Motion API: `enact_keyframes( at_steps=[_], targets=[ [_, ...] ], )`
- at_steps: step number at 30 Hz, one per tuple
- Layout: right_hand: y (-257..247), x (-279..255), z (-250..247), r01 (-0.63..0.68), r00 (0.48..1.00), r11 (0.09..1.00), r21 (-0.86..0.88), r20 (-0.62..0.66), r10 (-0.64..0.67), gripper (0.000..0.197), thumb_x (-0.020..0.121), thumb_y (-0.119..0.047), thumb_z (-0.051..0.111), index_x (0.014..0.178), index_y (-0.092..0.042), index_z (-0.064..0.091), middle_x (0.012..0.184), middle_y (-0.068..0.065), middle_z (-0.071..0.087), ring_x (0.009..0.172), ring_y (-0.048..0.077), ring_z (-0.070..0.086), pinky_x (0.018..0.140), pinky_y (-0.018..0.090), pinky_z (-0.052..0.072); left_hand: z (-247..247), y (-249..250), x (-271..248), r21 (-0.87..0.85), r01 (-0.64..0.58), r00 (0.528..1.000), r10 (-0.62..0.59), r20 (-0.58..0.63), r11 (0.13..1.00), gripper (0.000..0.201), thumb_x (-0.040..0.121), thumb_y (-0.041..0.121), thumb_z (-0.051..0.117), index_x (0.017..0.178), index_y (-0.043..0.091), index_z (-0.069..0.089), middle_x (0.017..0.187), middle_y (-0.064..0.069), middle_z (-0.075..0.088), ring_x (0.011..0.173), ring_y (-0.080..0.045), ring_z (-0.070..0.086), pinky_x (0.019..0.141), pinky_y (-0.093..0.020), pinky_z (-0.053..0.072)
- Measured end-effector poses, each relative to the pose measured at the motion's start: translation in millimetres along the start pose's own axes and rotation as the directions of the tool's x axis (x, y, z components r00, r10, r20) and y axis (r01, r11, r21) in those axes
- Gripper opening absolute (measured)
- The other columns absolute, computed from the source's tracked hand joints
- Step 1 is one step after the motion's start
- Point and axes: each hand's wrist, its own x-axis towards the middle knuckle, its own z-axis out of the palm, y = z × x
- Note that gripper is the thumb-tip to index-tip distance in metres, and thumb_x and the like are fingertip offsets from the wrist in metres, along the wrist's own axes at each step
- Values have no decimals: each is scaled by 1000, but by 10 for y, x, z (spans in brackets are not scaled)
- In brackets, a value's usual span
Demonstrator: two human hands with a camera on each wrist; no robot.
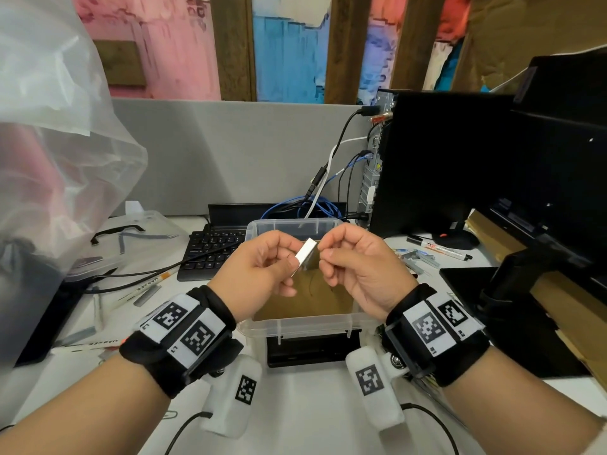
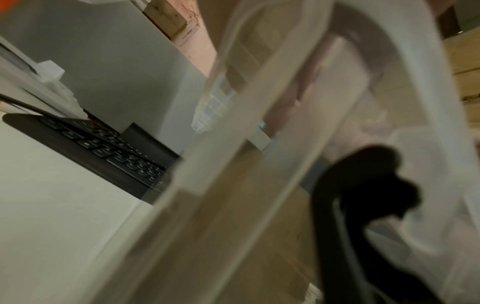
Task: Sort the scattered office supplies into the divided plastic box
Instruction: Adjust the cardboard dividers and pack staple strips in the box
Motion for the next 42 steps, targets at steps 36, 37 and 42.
enact_keyframes(
  at_steps=[36,37,42],
  targets=[
    [77,1194,60,-48,383,-97,-994,-108,918,39,99,-6,40,137,-9,48,139,3,49,124,15,46,50,-8,27,-557,-357,397,577,-211,970,244,22,789,23,79,9,59,97,23,59,85,13,61,61,32,38,56,10,24],
    [86,1208,56,-98,362,-78,-992,-109,926,38,99,-4,39,136,-6,49,139,6,49,125,17,46,52,-8,28,-555,-353,390,574,-216,970,239,35,790,23,79,8,60,96,23,59,85,13,61,59,33,36,55,11,22],
    [188,1211,85,-254,410,-4,-967,-112,905,31,100,-12,42,124,-3,59,125,19,59,80,16,61,61,7,43,-555,-340,377,567,-201,977,205,57,799,25,77,6,61,94,23,59,81,14,59,58,34,35,52,11,18]
  ],
)
